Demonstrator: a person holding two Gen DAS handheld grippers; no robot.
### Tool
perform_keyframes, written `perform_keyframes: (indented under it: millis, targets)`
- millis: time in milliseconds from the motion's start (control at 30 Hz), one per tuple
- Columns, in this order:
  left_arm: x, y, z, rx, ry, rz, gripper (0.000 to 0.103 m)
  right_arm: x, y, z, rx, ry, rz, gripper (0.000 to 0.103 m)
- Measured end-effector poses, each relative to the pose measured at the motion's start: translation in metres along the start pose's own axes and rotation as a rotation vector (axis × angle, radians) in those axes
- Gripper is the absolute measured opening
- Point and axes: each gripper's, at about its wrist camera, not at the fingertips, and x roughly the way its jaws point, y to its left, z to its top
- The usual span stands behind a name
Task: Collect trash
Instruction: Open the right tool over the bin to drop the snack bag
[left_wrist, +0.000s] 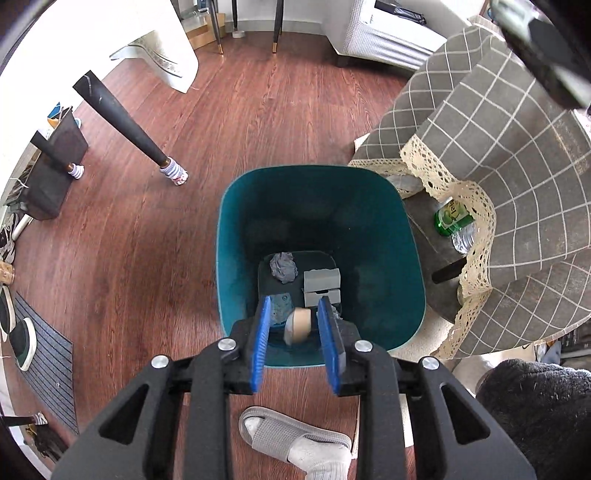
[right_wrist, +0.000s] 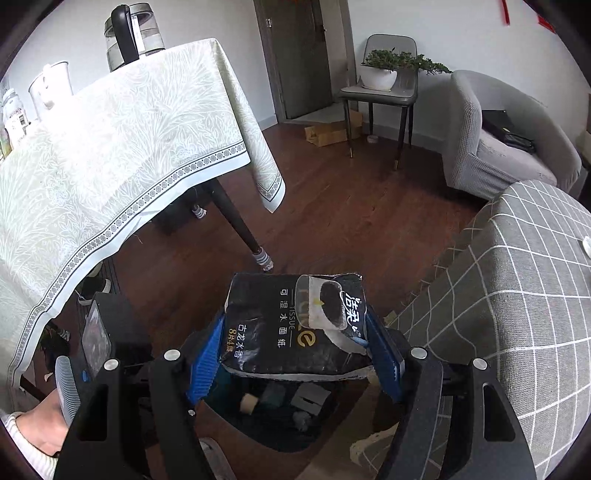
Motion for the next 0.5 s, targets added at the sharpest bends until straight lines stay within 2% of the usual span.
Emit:
perform_keyframes:
  millis: [233, 500]
  targets:
    - [-0.013, 0.013, 0.003, -0.036, -0.037, -0.004, 0.041, 0.021, 0.010, -0.002, -0.016, 0.040, -0.003, 0.072]
    - [-0.041, 0.032, 0.008, -0.084, -0.113, 0.003, 0.049, 0.048, 0.018, -0.009, -0.035, 0.101, -0.008, 0.072]
